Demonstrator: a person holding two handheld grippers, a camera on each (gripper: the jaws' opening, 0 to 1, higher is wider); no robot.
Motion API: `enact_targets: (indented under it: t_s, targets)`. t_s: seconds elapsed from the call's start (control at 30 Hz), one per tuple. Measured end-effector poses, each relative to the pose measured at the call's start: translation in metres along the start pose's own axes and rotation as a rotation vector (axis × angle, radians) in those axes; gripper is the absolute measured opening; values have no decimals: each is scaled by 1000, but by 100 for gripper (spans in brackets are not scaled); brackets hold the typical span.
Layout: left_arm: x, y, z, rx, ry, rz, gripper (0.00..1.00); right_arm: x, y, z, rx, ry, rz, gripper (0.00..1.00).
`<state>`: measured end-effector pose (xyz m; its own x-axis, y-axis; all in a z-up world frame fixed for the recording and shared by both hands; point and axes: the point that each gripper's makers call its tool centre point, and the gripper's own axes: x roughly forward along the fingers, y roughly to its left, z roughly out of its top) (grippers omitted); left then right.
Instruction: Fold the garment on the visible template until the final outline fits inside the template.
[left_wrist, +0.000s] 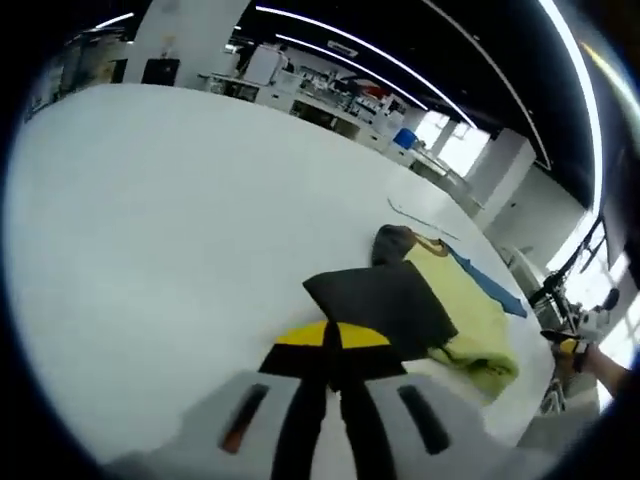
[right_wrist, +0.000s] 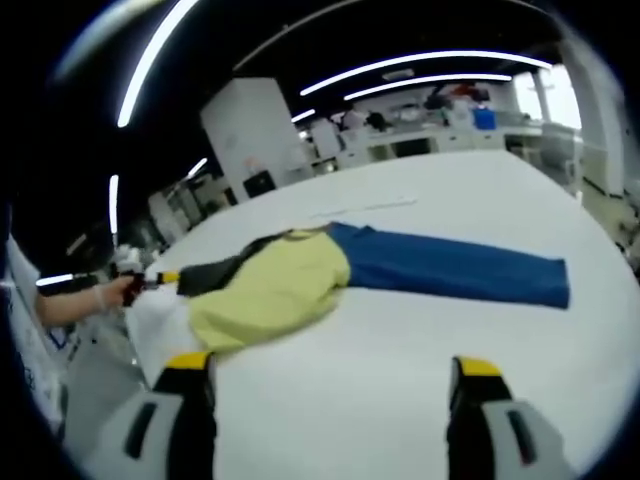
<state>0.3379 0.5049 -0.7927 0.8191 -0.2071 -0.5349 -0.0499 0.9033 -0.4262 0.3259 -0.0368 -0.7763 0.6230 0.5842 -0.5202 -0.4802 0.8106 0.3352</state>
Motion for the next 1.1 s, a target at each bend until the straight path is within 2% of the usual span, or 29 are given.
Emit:
enact_targets:
  t_s: [0.03, 0.17, 0.3, 0.33, 0.4, 0.6, 0.87, 1.1]
  targets:
    - [-2, 12, 2, 12, 4, 28, 0, 1, 1, 0, -1, 1, 2, 98]
    - [-10, 38, 5, 21, 15, 82, 0, 2, 2, 0, -6, 8, 4, 98]
    - [-14, 48, 4, 40, 25, 121, 0, 2, 3, 3, -11, 9, 4, 98]
    - [-13, 61, 7, 38, 30, 136, 0, 2, 2, 3, -11, 8, 3, 98]
    - [-13, 68, 8, 29, 31, 145, 0, 1, 3, 4, -13, 10, 1, 98]
    - [-13, 103, 22, 17, 27, 215, 0, 2, 1, 3, -13, 14, -7, 98]
    - [-4, 143, 41, 46, 51, 280, 0, -2, -2, 0, -5, 20, -27, 98]
    - [-3, 155, 49, 65, 58, 322, 0, -4, -4, -2, 1, 29, -40, 98]
